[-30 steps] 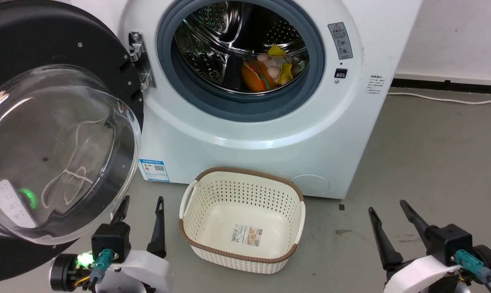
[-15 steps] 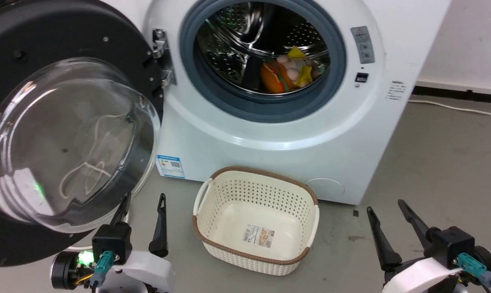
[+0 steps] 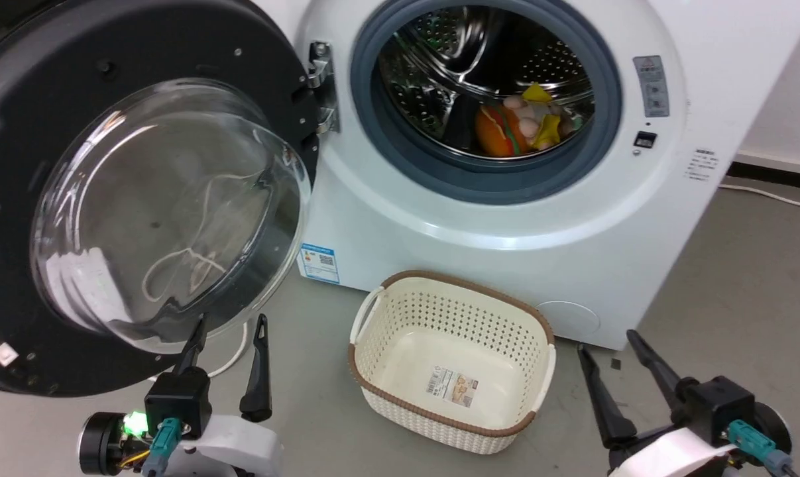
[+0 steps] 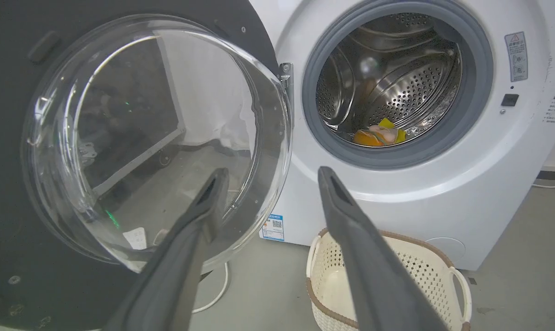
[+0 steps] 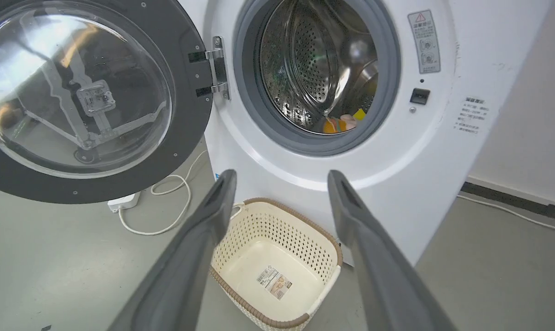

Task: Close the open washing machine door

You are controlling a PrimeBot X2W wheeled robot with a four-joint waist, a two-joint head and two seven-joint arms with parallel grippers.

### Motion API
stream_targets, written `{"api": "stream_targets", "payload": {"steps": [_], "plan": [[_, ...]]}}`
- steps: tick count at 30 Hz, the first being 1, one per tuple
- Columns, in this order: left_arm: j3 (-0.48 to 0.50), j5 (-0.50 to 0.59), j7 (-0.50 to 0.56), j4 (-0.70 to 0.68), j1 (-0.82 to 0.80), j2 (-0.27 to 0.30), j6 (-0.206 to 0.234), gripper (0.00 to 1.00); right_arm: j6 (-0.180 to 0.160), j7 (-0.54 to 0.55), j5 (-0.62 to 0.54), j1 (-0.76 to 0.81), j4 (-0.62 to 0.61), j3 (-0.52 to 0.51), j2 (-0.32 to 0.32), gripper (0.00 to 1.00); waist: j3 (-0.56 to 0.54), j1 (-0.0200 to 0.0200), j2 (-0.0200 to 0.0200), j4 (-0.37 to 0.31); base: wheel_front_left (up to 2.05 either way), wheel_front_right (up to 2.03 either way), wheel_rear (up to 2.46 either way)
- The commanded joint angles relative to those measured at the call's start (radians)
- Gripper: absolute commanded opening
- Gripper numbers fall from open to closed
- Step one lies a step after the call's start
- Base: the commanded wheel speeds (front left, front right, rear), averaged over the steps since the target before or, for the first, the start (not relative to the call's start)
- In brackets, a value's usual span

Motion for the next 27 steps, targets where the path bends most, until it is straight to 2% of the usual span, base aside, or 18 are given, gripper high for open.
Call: {"api": "stream_targets", "payload": {"steps": [1, 27], "plan": [[-0.002, -0.006, -0.012, -0.010, 0.015, 0.005, 0.006, 1.00, 0.000, -0.014, 0.012, -0.002, 0.003, 0.010, 0.001, 1.00, 0.002, 0.0000, 0.0000, 0.010, 0.00, 0.00, 0.00], [0.014, -0.030, -0.064, -0.063, 0.049, -0.002, 0.014, 1.00, 0.000, -0.066, 0.063, -0.021, 0.038, 0.077, 0.002, 1.00, 0.010, 0.0000, 0.0000, 0.119, 0.00, 0.00, 0.00]]}}
